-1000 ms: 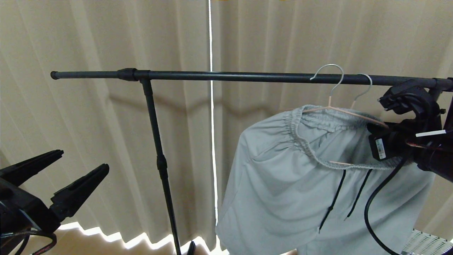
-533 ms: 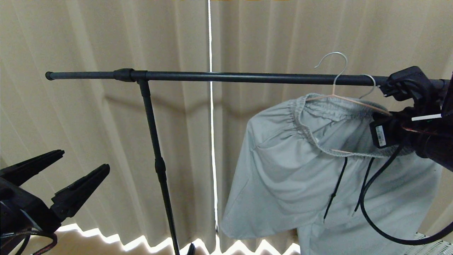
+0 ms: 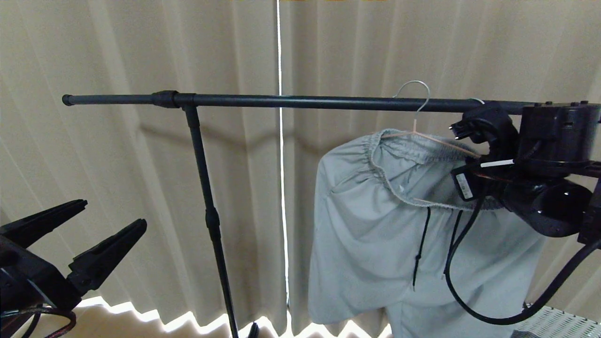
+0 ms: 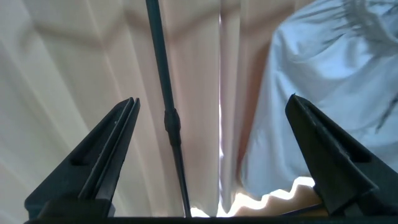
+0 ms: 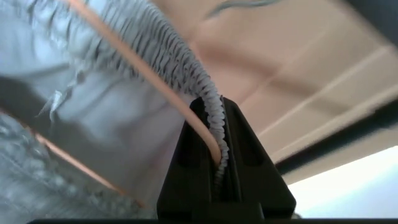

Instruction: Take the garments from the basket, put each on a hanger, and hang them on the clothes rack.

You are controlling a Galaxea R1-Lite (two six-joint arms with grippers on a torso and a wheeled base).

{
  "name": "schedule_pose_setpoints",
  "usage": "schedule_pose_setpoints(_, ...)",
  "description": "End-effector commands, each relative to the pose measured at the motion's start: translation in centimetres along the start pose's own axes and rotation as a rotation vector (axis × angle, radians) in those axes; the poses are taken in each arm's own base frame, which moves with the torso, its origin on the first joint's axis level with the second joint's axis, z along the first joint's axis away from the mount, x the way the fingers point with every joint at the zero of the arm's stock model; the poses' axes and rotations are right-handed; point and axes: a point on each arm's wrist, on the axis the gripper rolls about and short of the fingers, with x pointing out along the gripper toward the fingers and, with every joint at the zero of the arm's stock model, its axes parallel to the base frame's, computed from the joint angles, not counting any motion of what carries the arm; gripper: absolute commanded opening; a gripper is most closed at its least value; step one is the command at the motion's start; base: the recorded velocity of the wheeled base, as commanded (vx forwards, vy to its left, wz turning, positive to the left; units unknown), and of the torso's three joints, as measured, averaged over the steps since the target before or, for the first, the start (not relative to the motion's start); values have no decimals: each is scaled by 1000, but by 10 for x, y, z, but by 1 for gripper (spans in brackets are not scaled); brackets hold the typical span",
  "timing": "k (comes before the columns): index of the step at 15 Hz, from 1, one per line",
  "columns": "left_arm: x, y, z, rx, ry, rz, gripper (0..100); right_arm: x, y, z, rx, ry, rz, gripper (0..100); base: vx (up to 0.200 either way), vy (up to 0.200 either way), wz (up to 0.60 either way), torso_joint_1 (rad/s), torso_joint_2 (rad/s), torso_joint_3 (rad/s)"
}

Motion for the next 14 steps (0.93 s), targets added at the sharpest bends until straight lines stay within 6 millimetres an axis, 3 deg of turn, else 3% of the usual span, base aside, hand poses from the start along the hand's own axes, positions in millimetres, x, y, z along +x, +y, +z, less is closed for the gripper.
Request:
schedule_pose_setpoints(1,0,0,-1,0,5,-1,100,4,19,-4,-41,18,38,0,0,0,0,0,0,0)
schedule_pose_setpoints(7,2,0,-2,0,14,-3,100,1,32,-1,-53,2,71,0,0,0,0,0,0,0)
schedule_pose_setpoints(14,2,0,-4,1,19,-3,100,3,64,9,-79,-21,130,0,0,0,0,0,0,0)
